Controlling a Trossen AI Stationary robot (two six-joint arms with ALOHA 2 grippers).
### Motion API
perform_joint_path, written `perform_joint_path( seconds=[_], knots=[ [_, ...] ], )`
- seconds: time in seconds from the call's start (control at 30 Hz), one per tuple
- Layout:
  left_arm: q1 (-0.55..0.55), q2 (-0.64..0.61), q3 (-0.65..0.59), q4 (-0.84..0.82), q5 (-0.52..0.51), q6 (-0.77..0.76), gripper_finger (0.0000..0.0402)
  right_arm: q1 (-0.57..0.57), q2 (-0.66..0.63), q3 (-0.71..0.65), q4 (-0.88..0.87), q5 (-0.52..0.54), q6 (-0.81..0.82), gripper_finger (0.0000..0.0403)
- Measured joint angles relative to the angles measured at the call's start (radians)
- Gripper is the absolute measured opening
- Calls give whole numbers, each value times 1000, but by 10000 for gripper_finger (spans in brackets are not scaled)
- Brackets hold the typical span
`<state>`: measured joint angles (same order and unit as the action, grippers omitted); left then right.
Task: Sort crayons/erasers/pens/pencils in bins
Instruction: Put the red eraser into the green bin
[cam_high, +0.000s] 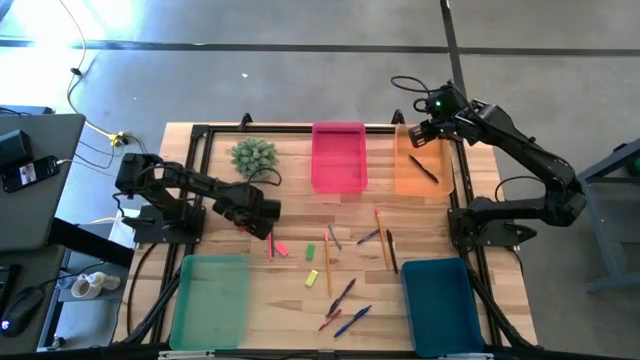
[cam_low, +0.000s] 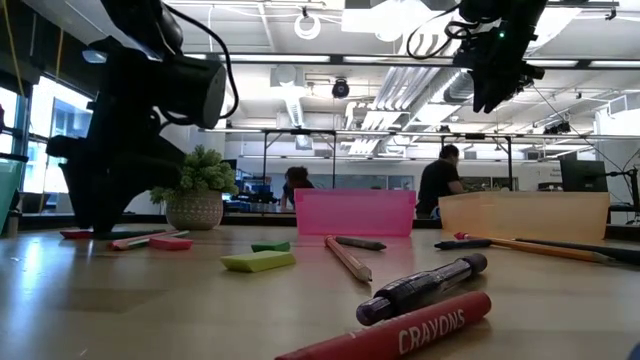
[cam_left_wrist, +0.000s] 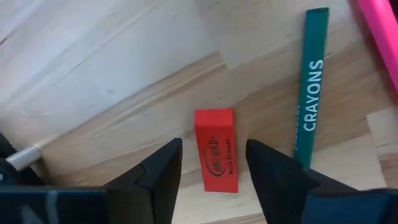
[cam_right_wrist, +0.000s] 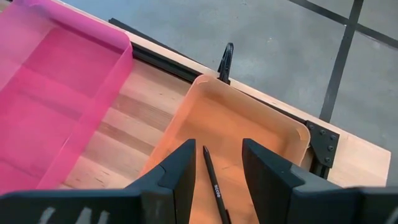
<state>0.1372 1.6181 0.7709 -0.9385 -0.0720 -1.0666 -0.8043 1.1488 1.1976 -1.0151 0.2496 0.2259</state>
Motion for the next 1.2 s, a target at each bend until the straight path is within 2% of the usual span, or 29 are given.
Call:
perform_joint_path(
  seconds=[0.67,0.97,1.2],
  knots=[
    [45,9,-1,25,34,63,110,0,0,0,-51,-11,-11,121],
    [45,9,-1,26,35,110,66,0,0,0,-51,-11,-11,121],
    [45,-29,-8,29,34,128,67,0,0,0,-51,-11,-11,121]
  ],
)
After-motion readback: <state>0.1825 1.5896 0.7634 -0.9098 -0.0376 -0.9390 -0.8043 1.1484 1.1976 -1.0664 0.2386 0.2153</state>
